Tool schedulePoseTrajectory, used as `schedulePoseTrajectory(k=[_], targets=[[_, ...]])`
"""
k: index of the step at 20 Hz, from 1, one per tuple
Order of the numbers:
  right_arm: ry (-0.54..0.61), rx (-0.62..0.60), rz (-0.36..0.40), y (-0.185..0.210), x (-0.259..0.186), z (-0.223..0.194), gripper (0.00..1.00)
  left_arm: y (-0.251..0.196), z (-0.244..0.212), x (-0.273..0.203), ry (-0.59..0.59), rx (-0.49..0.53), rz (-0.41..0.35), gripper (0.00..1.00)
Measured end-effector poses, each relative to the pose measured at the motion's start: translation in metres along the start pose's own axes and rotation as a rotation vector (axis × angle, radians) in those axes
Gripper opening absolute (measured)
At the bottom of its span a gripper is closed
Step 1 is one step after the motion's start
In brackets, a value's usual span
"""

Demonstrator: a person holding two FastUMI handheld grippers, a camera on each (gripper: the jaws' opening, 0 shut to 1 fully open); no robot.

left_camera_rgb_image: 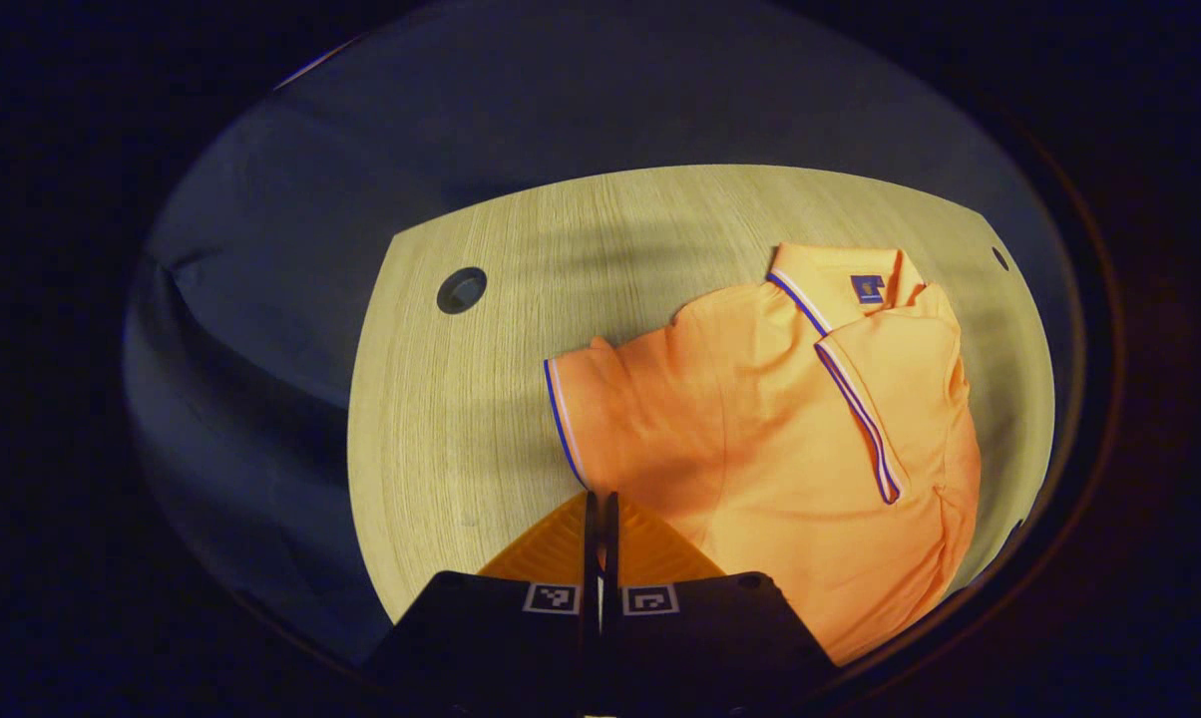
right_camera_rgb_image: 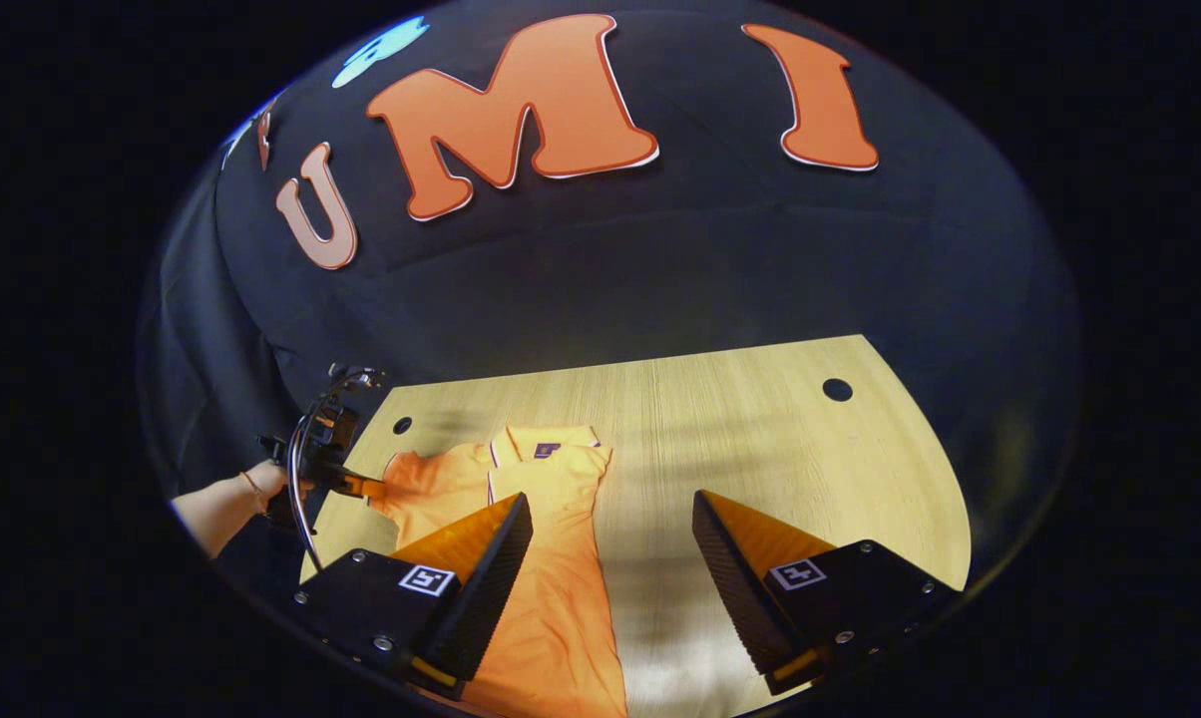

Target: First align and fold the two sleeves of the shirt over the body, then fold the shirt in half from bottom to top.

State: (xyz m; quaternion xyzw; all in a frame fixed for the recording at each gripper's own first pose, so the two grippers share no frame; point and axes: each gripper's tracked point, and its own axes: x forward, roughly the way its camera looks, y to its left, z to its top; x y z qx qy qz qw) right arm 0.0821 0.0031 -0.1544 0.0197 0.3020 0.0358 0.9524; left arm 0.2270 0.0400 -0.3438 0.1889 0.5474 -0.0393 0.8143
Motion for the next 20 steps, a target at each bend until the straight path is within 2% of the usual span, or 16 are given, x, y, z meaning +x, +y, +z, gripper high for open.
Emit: schedulePoseTrajectory(k=[3,9,15,20], targets=[[-0.016,-0.009,0.005,-0.001,-0.011,0.002,0.99,-0.02,0.011,-0.021,-0.022,0.052,0.01,0.01],[-0.053,0.006,0.01,-0.015,-0.034,0.007,0.98,-0.082,0.033,-0.046,-0.059,0.128,-0.029,0.01],[-0.065,0.024,-0.019,-0.04,-0.05,0.002,0.99,-0.156,0.041,-0.043,-0.054,0.196,-0.065,0.01],[-0.056,0.048,-0.04,-0.059,-0.058,-0.006,0.99,-0.208,0.041,-0.033,-0.032,0.203,-0.101,0.01]])
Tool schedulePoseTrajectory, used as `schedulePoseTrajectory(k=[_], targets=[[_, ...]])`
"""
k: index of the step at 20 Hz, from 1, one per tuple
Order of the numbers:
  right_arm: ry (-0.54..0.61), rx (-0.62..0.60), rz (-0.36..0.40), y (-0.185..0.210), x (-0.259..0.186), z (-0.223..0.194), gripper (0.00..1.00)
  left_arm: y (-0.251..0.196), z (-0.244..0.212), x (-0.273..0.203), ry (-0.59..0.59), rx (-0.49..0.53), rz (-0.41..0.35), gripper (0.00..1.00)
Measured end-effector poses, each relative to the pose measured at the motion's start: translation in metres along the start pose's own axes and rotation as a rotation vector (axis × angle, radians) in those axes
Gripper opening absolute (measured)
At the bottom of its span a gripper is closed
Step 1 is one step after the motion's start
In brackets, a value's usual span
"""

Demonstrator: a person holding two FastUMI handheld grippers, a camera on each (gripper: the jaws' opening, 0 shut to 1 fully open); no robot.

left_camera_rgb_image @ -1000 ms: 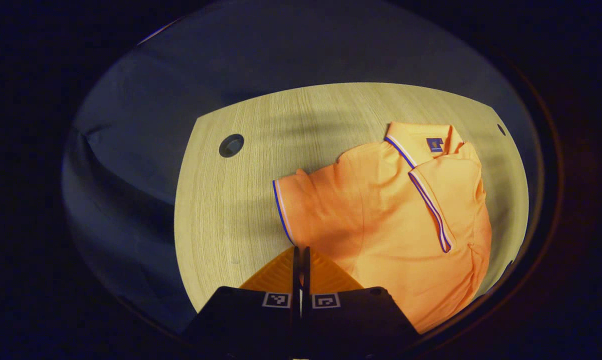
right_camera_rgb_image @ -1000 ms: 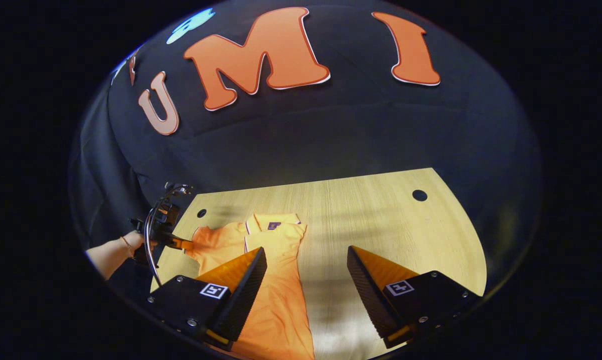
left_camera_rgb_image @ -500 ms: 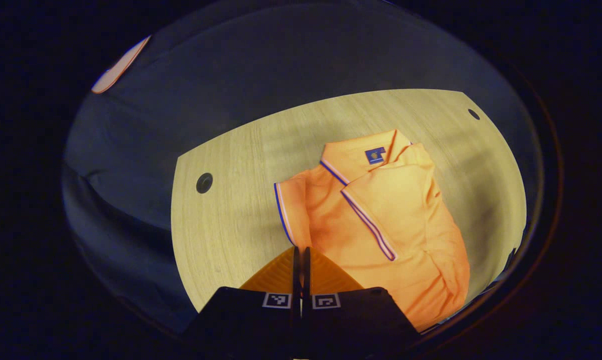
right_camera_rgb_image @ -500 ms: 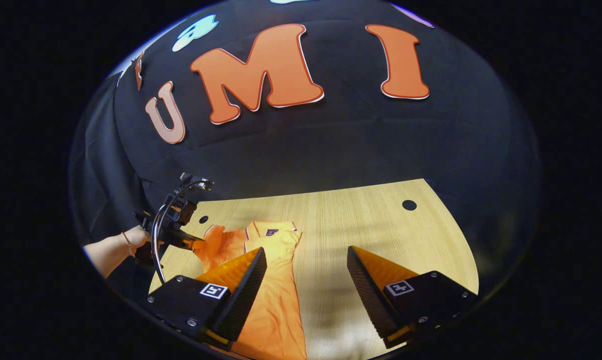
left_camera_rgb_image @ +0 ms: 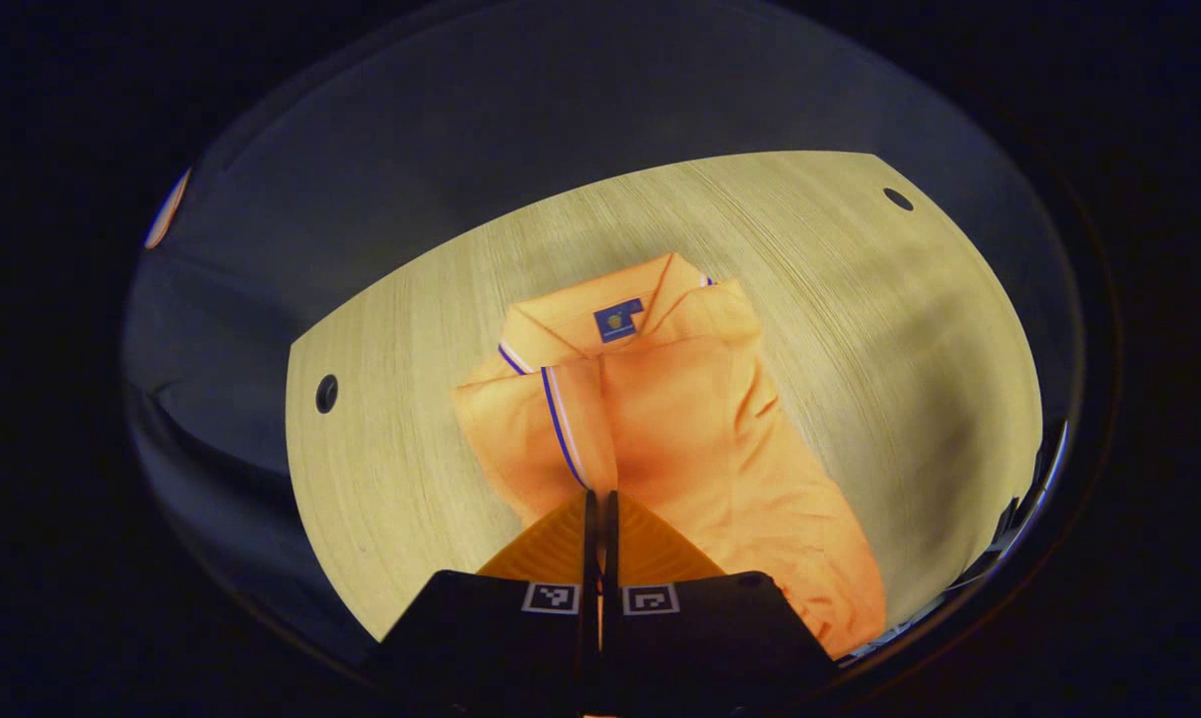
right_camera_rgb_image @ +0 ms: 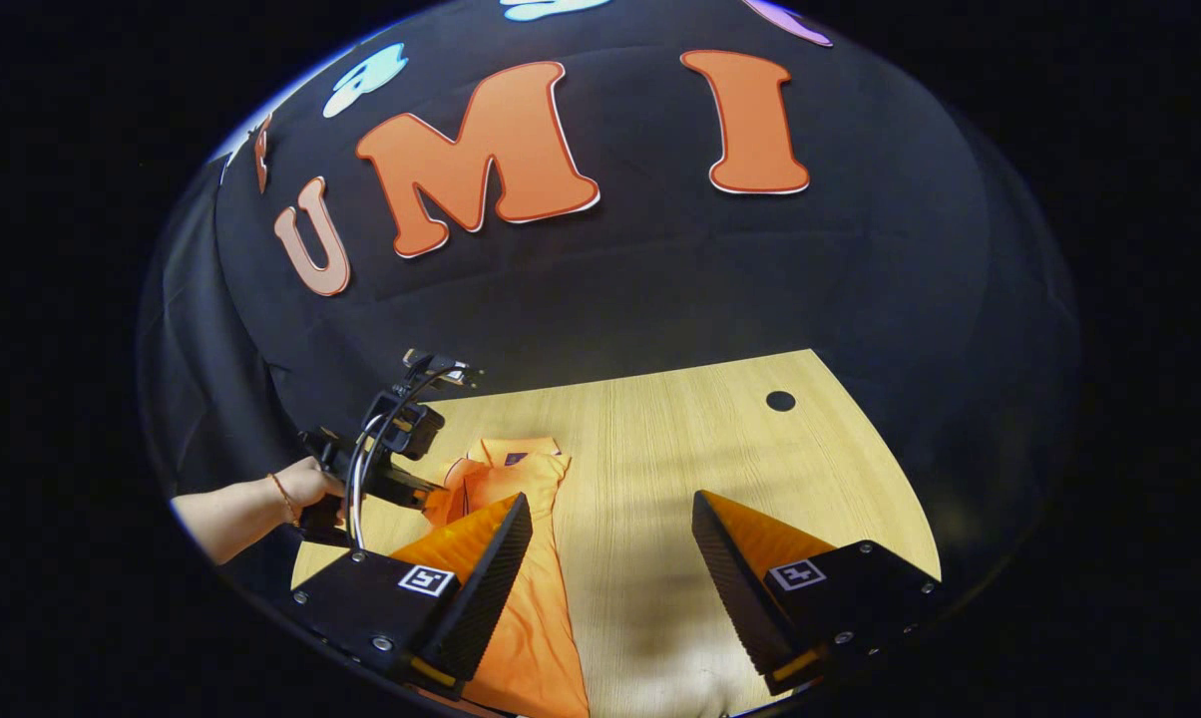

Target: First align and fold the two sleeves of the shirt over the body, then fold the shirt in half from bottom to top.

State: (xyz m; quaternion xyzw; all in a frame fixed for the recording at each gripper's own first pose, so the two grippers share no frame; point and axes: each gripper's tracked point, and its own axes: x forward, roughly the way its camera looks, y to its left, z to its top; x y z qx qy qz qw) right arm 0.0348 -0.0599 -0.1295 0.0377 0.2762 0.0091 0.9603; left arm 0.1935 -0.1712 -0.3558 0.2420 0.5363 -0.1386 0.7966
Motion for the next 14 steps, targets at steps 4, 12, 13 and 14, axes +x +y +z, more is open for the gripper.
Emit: schedulePoseTrajectory(k=[4,12,13,14], targets=[[0.009,0.011,-0.01,-0.008,-0.002,-0.003,0.99,-0.03,0.006,-0.001,-0.005,0.005,-0.052,0.1],[0.035,0.004,0.007,0.007,0.005,-0.01,0.99,-0.057,0.02,-0.032,-0.146,-0.061,-0.17,0.71],[0.041,0.0,0.014,0.012,0.007,-0.01,0.99,-0.053,0.025,-0.044,-0.18,-0.071,-0.172,0.96],[0.045,-0.007,0.021,0.018,0.009,-0.011,0.99,-0.046,0.027,-0.051,-0.217,-0.079,-0.166,1.0]])
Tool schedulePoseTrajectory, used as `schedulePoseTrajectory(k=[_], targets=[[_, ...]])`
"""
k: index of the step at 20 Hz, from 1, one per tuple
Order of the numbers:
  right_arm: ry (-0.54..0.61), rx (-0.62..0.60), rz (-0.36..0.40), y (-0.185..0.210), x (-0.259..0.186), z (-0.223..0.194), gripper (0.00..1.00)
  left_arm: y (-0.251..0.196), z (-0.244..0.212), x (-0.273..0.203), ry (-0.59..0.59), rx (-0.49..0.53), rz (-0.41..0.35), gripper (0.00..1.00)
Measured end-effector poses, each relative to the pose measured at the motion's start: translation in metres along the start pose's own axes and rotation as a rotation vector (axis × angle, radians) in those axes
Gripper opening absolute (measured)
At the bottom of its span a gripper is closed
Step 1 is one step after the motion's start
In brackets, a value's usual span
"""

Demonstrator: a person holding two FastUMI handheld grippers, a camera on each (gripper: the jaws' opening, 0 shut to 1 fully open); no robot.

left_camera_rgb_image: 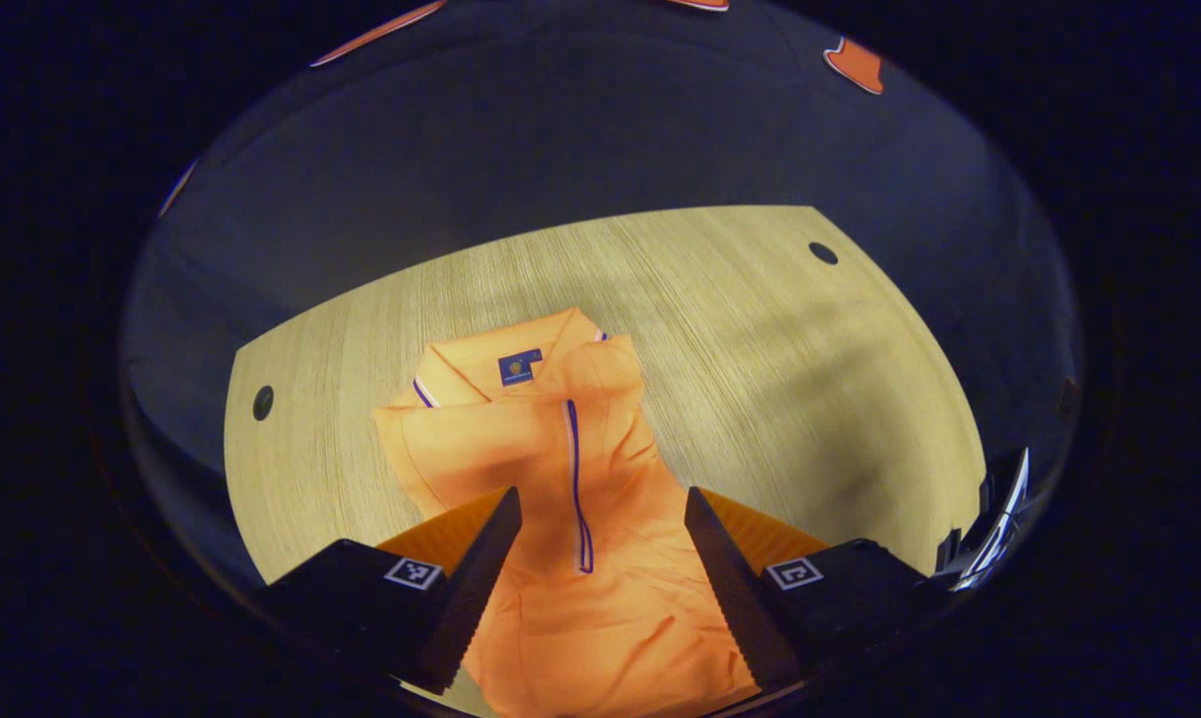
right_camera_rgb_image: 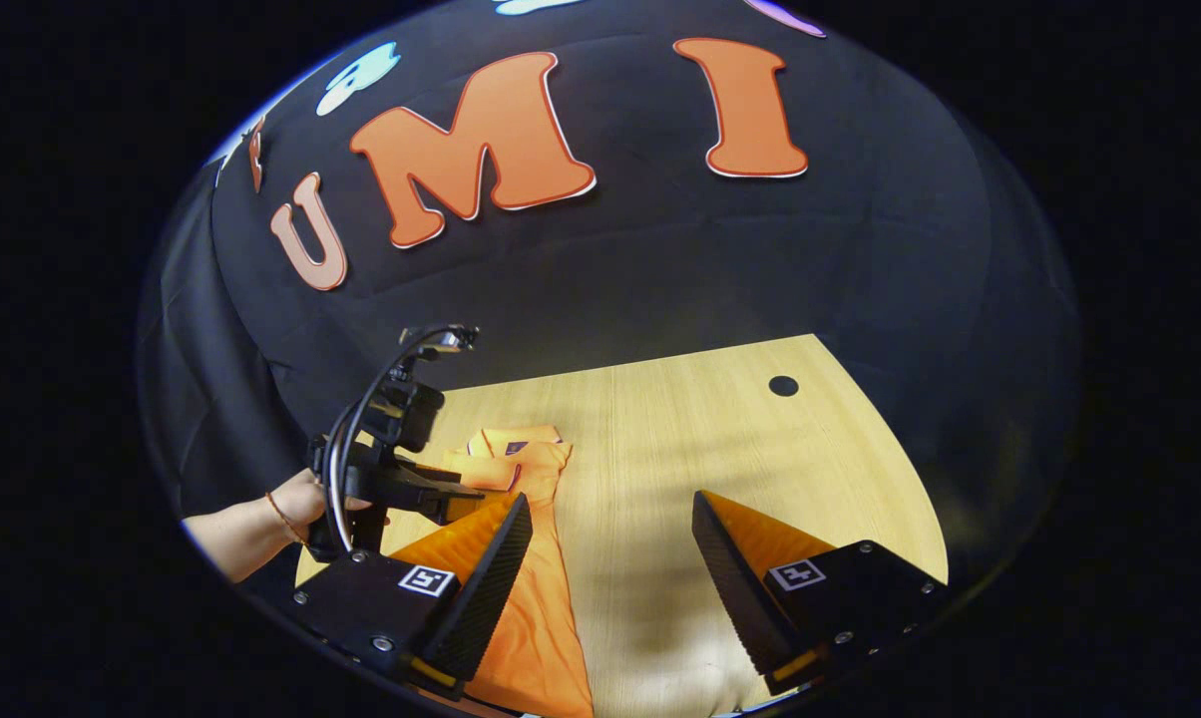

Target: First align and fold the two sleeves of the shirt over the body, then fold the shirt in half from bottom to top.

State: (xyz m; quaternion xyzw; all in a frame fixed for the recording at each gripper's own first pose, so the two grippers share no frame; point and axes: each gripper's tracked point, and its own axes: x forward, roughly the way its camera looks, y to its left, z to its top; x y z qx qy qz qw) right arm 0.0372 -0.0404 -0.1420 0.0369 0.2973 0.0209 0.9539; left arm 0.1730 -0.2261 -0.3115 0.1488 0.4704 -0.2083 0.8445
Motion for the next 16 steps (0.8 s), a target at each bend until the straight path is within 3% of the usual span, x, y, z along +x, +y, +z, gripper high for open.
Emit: schedulePoseTrajectory(k=[8,16], targets=[[0.026,-0.06,0.068,0.064,0.025,0.005,0.99,0.065,0.008,-0.088,-0.18,-0.067,0.059,1.0],[0.128,-0.137,0.092,0.116,0.052,-0.029,0.99,0.123,-0.045,-0.136,-0.201,-0.151,0.078,1.0]])
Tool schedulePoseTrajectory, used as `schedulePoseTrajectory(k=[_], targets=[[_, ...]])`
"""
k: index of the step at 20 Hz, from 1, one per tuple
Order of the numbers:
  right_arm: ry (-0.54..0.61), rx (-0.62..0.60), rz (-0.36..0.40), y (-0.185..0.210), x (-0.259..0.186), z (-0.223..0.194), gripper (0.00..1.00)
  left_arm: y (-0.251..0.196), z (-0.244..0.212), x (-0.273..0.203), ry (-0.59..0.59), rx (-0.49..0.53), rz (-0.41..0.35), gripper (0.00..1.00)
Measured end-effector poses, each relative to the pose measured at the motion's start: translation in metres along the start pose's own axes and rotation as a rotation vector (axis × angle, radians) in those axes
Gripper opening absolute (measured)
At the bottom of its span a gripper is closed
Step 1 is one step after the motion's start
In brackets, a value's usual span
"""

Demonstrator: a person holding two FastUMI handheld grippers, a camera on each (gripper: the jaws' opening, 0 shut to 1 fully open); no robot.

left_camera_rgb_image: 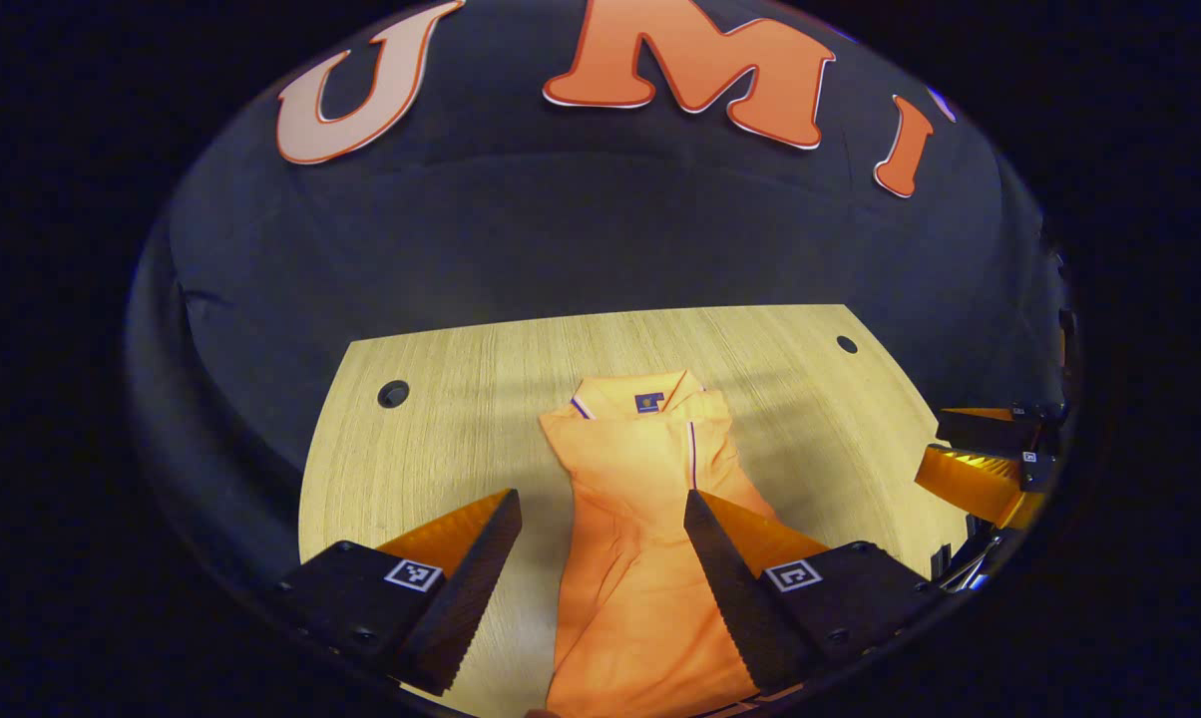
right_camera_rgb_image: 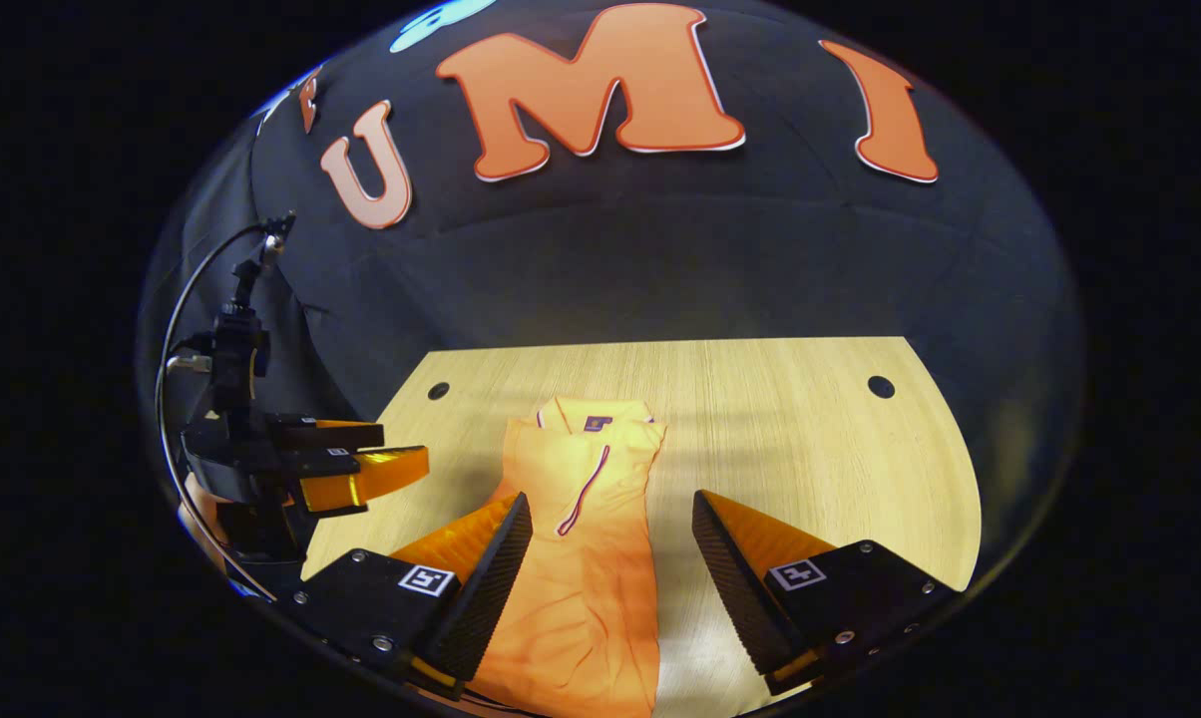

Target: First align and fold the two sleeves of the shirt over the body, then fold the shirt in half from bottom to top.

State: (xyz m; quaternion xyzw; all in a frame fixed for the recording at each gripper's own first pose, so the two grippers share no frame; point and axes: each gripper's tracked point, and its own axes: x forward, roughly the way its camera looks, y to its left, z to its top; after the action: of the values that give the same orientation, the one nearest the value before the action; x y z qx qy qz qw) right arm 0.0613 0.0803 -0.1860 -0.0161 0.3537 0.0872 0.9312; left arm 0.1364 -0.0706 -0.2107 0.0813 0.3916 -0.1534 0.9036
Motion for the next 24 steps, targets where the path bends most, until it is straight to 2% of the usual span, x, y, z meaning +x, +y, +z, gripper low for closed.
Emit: schedulePoseTrajectory(k=[4,9,14,16,20,24], targets=[[0.071,-0.026,-0.005,0.013,0.011,-0.031,0.99,0.023,-0.032,-0.008,0.028,-0.023,0.015,1.0],[0.157,-0.03,-0.05,0.011,0.01,-0.078,0.99,0.036,-0.075,-0.023,0.059,-0.027,0.024,0.98],[0.325,-0.025,-0.076,0.014,-0.003,-0.158,0.99,0.029,-0.141,-0.038,0.139,-0.024,0.005,0.95],[0.39,-0.024,-0.082,0.014,-0.013,-0.194,0.99,0.026,-0.171,-0.045,0.182,-0.035,0.008,0.98],[0.512,0.011,-0.098,0.012,-0.034,-0.255,0.99,0.023,-0.224,-0.055,0.256,-0.086,0.026,0.98],[0.611,0.014,-0.123,0.007,-0.052,-0.304,0.99,0.009,-0.29,-0.066,0.383,-0.146,0.006,0.98]])
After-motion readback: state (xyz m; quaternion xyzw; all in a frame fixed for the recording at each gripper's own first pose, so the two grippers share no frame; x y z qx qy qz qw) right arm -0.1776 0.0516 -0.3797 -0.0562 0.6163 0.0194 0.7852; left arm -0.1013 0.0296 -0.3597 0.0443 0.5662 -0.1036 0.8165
